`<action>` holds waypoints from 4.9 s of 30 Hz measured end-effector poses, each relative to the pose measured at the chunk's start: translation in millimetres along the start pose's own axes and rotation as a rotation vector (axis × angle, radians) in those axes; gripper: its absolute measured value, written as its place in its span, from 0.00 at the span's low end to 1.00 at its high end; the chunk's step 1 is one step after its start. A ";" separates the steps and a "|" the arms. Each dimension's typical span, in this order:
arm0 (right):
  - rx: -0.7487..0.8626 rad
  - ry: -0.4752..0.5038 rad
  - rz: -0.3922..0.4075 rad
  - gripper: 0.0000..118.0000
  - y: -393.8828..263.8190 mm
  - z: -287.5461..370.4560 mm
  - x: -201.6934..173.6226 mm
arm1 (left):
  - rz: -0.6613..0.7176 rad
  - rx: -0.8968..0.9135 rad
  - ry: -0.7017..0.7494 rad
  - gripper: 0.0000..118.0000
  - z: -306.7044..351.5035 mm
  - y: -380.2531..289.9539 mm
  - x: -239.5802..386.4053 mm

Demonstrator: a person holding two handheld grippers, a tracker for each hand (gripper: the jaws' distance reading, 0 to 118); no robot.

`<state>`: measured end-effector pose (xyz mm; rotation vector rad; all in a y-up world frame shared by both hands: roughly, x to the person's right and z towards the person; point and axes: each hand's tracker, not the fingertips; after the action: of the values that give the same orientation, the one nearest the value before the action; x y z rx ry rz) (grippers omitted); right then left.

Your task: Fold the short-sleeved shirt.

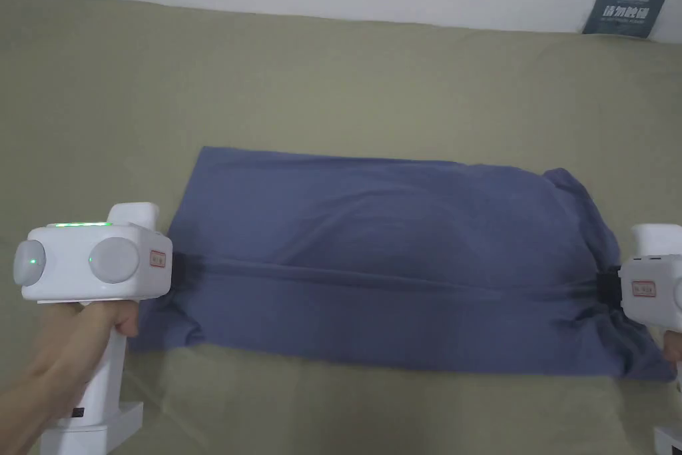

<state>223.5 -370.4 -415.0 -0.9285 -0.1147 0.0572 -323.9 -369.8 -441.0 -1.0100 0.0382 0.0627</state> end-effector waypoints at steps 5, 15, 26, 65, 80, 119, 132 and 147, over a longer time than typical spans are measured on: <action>-0.040 0.022 -0.046 0.95 -3.2 0.5 4.0 | 0.014 -0.010 0.005 0.85 3.2 -6.6 -3.8; 0.149 0.019 -0.203 0.08 -57.0 80.2 22.4 | 0.080 0.088 0.015 0.00 63.5 -45.3 -33.9; 0.059 0.078 -0.230 0.06 -107.3 90.4 23.6 | 0.088 0.002 -0.036 0.94 41.5 -59.8 -17.6; 0.018 0.102 -0.259 0.14 -105.0 90.0 24.2 | 0.026 0.057 -0.014 0.05 61.7 -68.0 -28.4; -0.001 0.121 -0.269 0.14 -166.1 132.0 10.1 | 0.066 0.030 -0.016 0.05 101.0 -133.2 -55.8; 0.164 0.059 -0.052 0.07 -4.1 40.3 -41.7 | -0.035 0.107 0.030 0.64 -40.5 99.0 -2.6; 0.108 0.017 -0.083 0.07 37.2 -10.9 -19.3 | -0.072 0.066 0.066 0.20 -74.0 100.0 10.9; 0.002 -0.087 -0.037 0.77 77.0 -86.4 -1.8 | -0.089 0.032 0.053 0.04 -84.1 98.4 15.1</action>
<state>232.4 -393.3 -528.1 -0.9221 -0.2121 0.0632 -316.0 -388.3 -569.8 -0.9805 0.0421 -0.0458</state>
